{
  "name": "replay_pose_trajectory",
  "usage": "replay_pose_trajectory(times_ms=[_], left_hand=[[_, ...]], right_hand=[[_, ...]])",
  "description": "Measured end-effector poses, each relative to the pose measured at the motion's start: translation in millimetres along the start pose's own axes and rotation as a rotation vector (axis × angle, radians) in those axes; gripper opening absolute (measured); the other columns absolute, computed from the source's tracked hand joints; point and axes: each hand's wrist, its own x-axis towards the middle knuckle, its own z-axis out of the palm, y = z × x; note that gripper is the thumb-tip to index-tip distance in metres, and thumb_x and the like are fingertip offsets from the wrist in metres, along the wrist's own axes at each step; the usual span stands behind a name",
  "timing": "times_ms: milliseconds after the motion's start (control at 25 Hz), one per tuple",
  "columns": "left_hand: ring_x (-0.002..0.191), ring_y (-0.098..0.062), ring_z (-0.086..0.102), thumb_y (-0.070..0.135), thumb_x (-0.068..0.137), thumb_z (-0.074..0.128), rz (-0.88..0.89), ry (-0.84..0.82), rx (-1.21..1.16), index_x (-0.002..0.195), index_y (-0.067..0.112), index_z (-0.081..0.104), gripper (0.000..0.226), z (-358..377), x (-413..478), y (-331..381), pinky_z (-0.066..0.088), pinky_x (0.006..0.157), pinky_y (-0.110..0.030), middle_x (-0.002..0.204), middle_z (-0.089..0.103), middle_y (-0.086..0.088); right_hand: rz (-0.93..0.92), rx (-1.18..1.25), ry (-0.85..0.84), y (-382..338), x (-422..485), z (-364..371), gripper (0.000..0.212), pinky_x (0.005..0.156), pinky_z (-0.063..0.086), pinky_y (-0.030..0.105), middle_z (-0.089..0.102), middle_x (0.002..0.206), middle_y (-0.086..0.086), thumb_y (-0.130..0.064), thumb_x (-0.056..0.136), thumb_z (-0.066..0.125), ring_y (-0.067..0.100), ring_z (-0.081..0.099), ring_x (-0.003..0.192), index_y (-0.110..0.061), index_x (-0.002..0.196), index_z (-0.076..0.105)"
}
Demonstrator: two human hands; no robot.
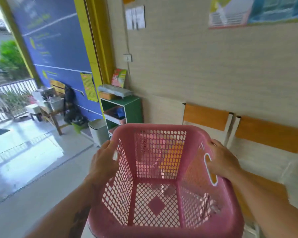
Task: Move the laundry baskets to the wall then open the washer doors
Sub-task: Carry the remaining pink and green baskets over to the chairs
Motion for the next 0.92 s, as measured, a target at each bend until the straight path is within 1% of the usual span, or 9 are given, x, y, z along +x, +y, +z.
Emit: replay_pose_trajectory(times_ms=[120, 200, 280, 400, 480, 560, 640, 760, 920], left_hand=[[0.089, -0.020, 0.061, 0.013, 0.067, 0.066, -0.029, -0.003, 0.064, 0.150, 0.046, 0.011, 0.105, 10, 69, -33, 0.057, 0.072, -0.037, 0.103, 0.056, 0.007], [0.086, -0.019, 0.059, 0.014, 0.070, 0.066, -0.032, 0.012, 0.087, 0.150, 0.048, 0.005, 0.107, 18, 121, -45, 0.056, 0.071, -0.038, 0.102, 0.054, 0.008], [0.086, -0.019, 0.059, 0.014, 0.072, 0.062, -0.032, 0.048, 0.100, 0.150, 0.046, 0.011, 0.099, 24, 168, -51, 0.055, 0.069, -0.038, 0.102, 0.054, 0.009], [0.086, -0.019, 0.058, 0.014, 0.065, 0.060, -0.029, 0.051, 0.108, 0.148, 0.039, 0.022, 0.095, 33, 237, -66, 0.052, 0.065, -0.035, 0.100, 0.053, 0.009], [0.084, -0.017, 0.056, 0.012, 0.062, 0.063, -0.027, 0.047, 0.115, 0.146, 0.039, 0.025, 0.096, 41, 279, -83, 0.049, 0.063, -0.033, 0.098, 0.051, 0.010], [0.085, -0.020, 0.057, 0.013, 0.062, 0.061, 0.009, 0.054, 0.122, 0.142, 0.038, 0.032, 0.089, 54, 324, -104, 0.049, 0.064, -0.034, 0.097, 0.049, 0.010], [0.083, -0.021, 0.057, 0.017, 0.064, 0.061, 0.073, 0.056, 0.136, 0.143, 0.038, 0.031, 0.087, 73, 371, -125, 0.046, 0.062, -0.033, 0.098, 0.050, 0.008], [0.081, -0.020, 0.055, 0.023, 0.069, 0.060, 0.133, 0.048, 0.083, 0.138, 0.039, 0.036, 0.076, 104, 429, -156, 0.039, 0.059, -0.030, 0.099, 0.051, 0.008], [0.085, -0.023, 0.058, 0.019, 0.069, 0.053, 0.224, -0.010, 0.004, 0.127, 0.030, 0.047, 0.059, 142, 493, -191, 0.038, 0.059, -0.031, 0.099, 0.052, 0.006]], right_hand=[[-0.063, 0.000, 0.003, -19, 82, 30, 0.077, 0.067, 0.050, 0.032, 0.040, 0.143, -0.002, -0.023, 0.078, 0.060, 0.026, 0.057, 0.108, -0.030, 0.145, 0.023], [-0.078, 0.012, 0.007, -27, 138, 44, 0.079, 0.065, 0.048, 0.031, 0.037, 0.145, -0.002, -0.025, 0.081, 0.059, 0.027, 0.057, 0.110, -0.031, 0.148, 0.018], [-0.082, 0.006, -0.004, -32, 186, 55, 0.086, 0.063, 0.047, 0.031, 0.038, 0.145, -0.001, -0.022, 0.078, 0.063, 0.028, 0.057, 0.111, -0.032, 0.149, 0.015], [-0.054, 0.039, -0.003, -44, 253, 62, 0.089, 0.057, 0.054, 0.033, 0.045, 0.134, 0.000, -0.016, 0.073, 0.066, 0.027, 0.059, 0.100, -0.034, 0.146, 0.018], [-0.045, 0.039, -0.001, -54, 288, 73, 0.086, 0.050, 0.050, 0.027, 0.047, 0.131, -0.001, -0.015, 0.073, 0.067, 0.025, 0.060, 0.092, -0.033, 0.143, 0.021], [-0.008, 0.045, 0.002, -63, 322, 87, 0.081, 0.043, 0.043, 0.021, 0.045, 0.132, -0.003, -0.016, 0.074, 0.068, 0.019, 0.059, 0.081, -0.031, 0.141, 0.025], [0.050, 0.066, 0.020, -70, 351, 105, 0.076, 0.040, 0.039, 0.017, 0.044, 0.131, -0.006, -0.018, 0.076, 0.069, 0.012, 0.054, 0.070, -0.032, 0.138, 0.026], [0.103, 0.045, 0.036, -82, 387, 131, 0.077, 0.041, 0.037, 0.016, 0.043, 0.130, -0.006, -0.019, 0.075, 0.069, 0.011, 0.050, 0.076, -0.034, 0.137, 0.026], [0.192, -0.017, 0.041, -104, 423, 163, 0.083, 0.052, 0.049, 0.028, 0.041, 0.131, -0.005, -0.017, 0.074, 0.067, 0.018, 0.057, 0.087, -0.031, 0.142, 0.022]])
